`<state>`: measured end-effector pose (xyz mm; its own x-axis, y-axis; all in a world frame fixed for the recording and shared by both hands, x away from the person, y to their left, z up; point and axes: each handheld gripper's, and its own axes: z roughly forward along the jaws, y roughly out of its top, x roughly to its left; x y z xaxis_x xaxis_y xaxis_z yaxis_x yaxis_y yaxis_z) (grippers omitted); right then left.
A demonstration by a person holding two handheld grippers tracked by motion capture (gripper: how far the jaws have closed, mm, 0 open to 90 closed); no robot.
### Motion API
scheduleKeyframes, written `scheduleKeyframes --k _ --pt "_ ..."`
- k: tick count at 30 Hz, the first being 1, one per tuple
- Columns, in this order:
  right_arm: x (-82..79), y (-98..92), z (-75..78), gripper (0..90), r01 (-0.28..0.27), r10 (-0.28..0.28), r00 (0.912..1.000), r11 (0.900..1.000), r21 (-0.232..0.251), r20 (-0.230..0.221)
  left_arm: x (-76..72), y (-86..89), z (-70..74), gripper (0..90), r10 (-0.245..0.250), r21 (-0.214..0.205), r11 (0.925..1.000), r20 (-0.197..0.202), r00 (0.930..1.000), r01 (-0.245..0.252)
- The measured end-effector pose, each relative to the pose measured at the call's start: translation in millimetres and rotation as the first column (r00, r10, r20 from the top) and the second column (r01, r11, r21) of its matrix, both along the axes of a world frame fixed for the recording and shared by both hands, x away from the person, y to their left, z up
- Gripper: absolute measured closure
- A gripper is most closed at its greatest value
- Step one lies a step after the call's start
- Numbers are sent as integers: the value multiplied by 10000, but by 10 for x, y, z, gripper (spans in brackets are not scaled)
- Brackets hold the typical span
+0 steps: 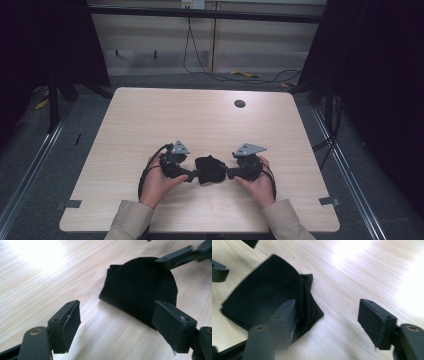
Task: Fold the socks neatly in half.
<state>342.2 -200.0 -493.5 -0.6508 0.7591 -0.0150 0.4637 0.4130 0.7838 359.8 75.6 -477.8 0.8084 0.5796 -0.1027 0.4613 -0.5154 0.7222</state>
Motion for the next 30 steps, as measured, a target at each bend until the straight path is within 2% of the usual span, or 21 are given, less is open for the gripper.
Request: scheduleKeyframes --k 3,6,7,13,21,26,30 --pt "-40 -87 50 255 -55 55 10000 10000 75 25 3 74 13 197 96 -140 9999 100 9999 -95" --pt "-92 -192 79 233 -99 105 9997 9995 314 -209 10 120 23 183 76 -167 9998 26 10000 -76" --pt "-113 -222 83 232 -98 104 9997 9995 289 -223 17 136 29 174 46 -57 10000 73 10000 -46" --pt "-191 -368 90 228 -38 46 9993 9997 230 -363 36 192 -18 169 76 -251 9997 -84 9999 -78" --pt "-299 -460 86 221 -75 73 9992 10000 -36 -395 50 281 -95 156 -3 -334 9994 -219 9998 -5" --pt "-359 -555 71 213 -7 6 9987 10000 -19 -516 49 354 -123 156 -3 -320 9995 -307 9995 -7" --pt "-398 -601 52 193 -62 47 9986 9996 -290 -523 45 416 -156 155 71 -361 9993 -392 9992 -85"
